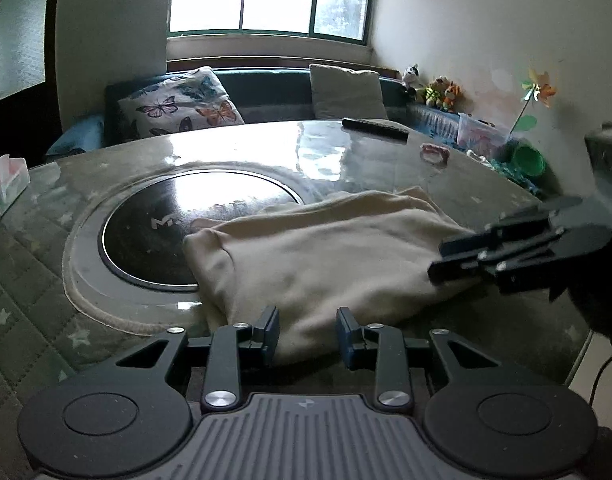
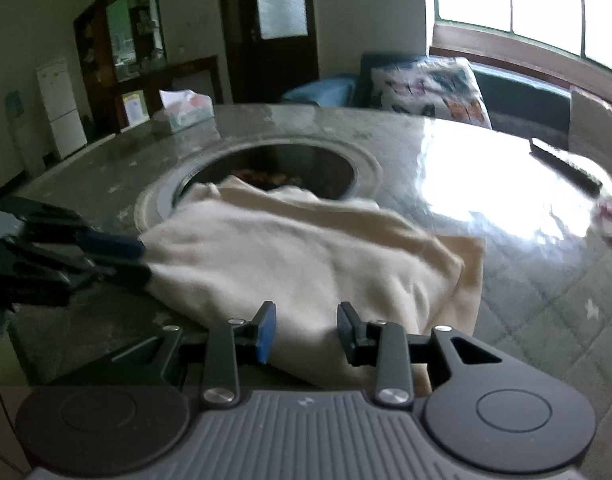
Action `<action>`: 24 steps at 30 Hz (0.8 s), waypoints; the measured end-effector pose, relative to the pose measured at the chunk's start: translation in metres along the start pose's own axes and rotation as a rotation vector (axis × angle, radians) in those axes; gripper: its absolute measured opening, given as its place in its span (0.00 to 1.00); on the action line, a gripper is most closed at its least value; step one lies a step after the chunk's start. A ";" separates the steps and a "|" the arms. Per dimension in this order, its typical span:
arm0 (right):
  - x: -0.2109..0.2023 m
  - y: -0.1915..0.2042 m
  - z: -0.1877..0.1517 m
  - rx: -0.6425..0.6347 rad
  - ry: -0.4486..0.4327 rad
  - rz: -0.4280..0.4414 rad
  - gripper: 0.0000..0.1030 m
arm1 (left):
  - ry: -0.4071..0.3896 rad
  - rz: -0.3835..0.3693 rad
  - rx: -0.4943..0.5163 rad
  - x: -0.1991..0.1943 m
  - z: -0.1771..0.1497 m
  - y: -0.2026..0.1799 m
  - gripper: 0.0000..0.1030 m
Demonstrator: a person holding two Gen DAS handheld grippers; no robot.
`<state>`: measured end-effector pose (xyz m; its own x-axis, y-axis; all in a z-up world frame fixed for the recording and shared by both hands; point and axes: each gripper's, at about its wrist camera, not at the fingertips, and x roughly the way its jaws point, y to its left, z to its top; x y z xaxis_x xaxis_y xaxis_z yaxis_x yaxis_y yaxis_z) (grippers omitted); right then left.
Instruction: Fold clothes
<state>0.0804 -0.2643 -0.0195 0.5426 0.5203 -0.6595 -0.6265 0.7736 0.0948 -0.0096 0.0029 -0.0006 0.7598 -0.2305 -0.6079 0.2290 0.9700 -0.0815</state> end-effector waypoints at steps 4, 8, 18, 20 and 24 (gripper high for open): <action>-0.005 -0.002 0.003 -0.003 -0.011 0.000 0.33 | 0.035 -0.007 0.001 0.007 -0.004 0.002 0.33; -0.004 -0.010 0.016 -0.006 -0.036 -0.022 0.33 | 0.038 -0.009 0.005 0.005 -0.002 0.002 0.33; 0.039 -0.058 0.034 0.129 0.001 -0.087 0.32 | 0.050 0.013 0.013 0.008 0.004 0.010 0.35; 0.037 -0.064 0.037 0.155 -0.002 -0.083 0.31 | 0.047 0.011 0.015 0.006 0.006 0.010 0.35; 0.035 -0.059 0.046 0.124 -0.031 -0.064 0.30 | 0.029 0.028 0.002 0.008 0.016 0.016 0.36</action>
<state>0.1622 -0.2748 -0.0141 0.5979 0.4777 -0.6436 -0.5168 0.8435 0.1460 0.0102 0.0149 0.0057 0.7481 -0.2010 -0.6324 0.2091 0.9759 -0.0629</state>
